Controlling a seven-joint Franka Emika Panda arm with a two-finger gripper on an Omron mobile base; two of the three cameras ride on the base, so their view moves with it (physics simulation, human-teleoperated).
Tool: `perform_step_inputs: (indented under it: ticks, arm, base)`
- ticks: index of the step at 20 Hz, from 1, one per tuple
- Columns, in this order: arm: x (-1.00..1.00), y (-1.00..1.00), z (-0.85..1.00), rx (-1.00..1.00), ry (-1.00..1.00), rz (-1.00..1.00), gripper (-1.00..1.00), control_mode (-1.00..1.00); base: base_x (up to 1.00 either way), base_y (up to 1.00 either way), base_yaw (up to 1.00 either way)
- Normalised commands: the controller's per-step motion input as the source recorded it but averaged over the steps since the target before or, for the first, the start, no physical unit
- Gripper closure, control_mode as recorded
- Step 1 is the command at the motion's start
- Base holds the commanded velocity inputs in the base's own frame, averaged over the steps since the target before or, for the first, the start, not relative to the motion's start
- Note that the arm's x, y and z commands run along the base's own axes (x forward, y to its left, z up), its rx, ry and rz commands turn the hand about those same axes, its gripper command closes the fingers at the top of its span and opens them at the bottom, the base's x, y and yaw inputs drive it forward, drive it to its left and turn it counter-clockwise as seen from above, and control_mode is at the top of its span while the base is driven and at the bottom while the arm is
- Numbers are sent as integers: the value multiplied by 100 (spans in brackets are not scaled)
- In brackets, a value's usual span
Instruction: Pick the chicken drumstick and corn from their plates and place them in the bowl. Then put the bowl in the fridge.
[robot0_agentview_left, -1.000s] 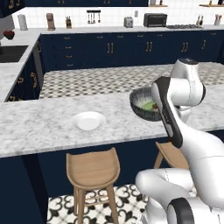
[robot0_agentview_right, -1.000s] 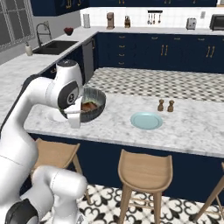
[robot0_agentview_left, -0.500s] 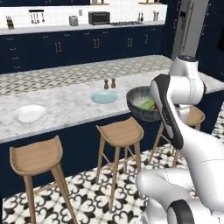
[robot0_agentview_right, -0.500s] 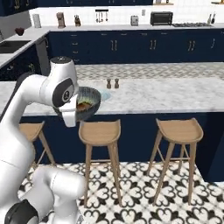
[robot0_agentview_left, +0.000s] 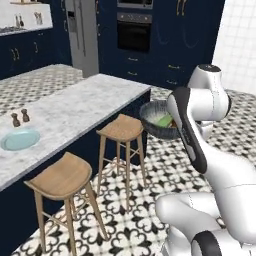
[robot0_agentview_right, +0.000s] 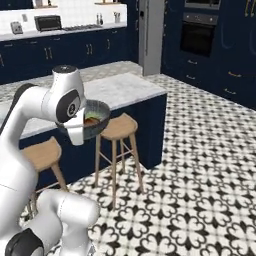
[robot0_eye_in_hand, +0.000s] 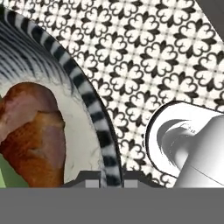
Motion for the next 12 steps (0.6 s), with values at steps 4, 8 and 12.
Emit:
perform_step_inputs:
  ticks: [4, 8, 12]
  arm:
    - [0, 0, 0, 0, 0, 0, 100, 100]
    - [0, 0, 0, 0, 0, 0, 100, 100]
    - [0, 0, 0, 0, 0, 0, 100, 100]
  base:
    - [31, -93, -60]
    - [100, -79, -36]
    - [100, -68, -18]
